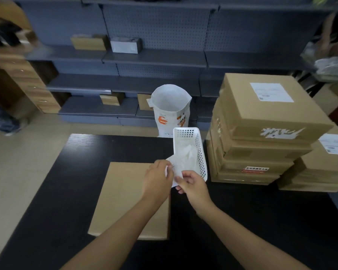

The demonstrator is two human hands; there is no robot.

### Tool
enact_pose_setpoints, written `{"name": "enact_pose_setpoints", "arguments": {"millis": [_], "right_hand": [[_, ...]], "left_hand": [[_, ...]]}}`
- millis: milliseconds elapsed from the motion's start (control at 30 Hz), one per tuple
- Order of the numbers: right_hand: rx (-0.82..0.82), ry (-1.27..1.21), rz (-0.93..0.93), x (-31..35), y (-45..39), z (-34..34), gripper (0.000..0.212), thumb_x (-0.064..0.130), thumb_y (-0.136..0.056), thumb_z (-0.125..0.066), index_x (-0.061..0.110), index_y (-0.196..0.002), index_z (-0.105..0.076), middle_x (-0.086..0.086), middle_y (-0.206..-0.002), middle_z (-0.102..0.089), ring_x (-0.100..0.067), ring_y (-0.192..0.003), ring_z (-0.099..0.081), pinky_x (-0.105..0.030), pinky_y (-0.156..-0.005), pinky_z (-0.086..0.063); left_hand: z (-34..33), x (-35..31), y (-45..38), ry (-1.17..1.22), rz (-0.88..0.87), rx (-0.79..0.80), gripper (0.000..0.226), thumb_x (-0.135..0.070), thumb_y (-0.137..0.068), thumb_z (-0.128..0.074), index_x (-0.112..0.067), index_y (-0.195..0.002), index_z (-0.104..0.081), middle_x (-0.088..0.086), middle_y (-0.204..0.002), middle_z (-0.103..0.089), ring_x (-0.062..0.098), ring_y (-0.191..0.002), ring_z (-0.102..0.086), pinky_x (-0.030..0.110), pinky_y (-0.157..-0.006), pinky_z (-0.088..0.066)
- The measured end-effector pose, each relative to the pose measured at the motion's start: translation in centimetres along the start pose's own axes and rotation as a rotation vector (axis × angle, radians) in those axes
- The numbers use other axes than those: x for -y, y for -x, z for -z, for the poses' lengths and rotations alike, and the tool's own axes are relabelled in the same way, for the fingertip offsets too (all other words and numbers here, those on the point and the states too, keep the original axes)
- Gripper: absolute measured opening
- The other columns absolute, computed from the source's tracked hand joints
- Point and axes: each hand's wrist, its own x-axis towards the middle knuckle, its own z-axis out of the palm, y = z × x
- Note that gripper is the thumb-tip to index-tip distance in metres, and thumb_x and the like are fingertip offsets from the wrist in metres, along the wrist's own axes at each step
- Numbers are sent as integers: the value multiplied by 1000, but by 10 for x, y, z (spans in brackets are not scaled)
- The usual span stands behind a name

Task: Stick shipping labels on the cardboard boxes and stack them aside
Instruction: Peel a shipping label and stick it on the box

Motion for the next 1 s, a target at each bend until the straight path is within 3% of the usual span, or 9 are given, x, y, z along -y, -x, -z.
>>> {"name": "enact_pose_setpoints", "arguments": {"millis": [133,233,300,467,600,800,1000], "right_hand": [[-64,-160,-13,14,5,-64,14,13,-88,-68,6,-99,-61,-5,-81,-71,-11,-68,-65,-22,-66,-52],[-1,-265,-56,13,6,-113,25,22,-89,-67,0,-102,-66,-14,-92,-74,-21,-87,-70,-30,-86,-54],[73,-319,-66,9,9,-140,22,25,-94,-60,5,-97,-69,-13,-96,-73,-20,-95,-69,-30,-94,-52],[159,-496,-76,4,22,-177,36,27,-97,-52,0,-117,-64,-15,-113,-69,-22,-108,-66,-26,-90,-53],[173,-633,-133,4,27,-188,28,17,-99,-47,0,-111,-65,-18,-112,-69,-22,-105,-66,-30,-91,-51],[164,-557,-113,4,26,-192,29,11,-99,-46,-4,-116,-63,-19,-113,-69,-23,-109,-65,-27,-85,-55],[171,-353,-46,4,27,-189,25,10,-99,-47,0,-110,-67,-13,-108,-72,-20,-106,-67,-33,-94,-52]], "left_hand": [[42,38,3,122,18,-14,21,-18,-95,-51,-13,-110,-64,-1,-109,-64,15,-98,-58,23,-85,-41],[77,69,8,283,33,16,25,-22,-98,-50,-15,-119,-62,-4,-117,-64,8,-105,-58,22,-93,-44],[96,88,11,352,45,44,28,-27,-99,-48,-19,-123,-61,-9,-120,-62,3,-109,-57,22,-97,-45],[120,118,17,396,62,48,25,-26,-98,-50,-25,-117,-65,-15,-112,-65,-1,-103,-59,20,-90,-47],[129,126,19,432,89,15,23,-24,-97,-53,-24,-114,-67,-15,-107,-67,1,-100,-61,22,-87,-49],[137,127,26,450,99,10,24,-23,-97,-51,-28,-115,-66,-19,-102,-67,-3,-95,-61,23,-84,-51],[135,130,25,439,95,23,24,-26,-98,-50,-28,-117,-65,-17,-105,-67,-2,-97,-61,26,-85,-52]]}}
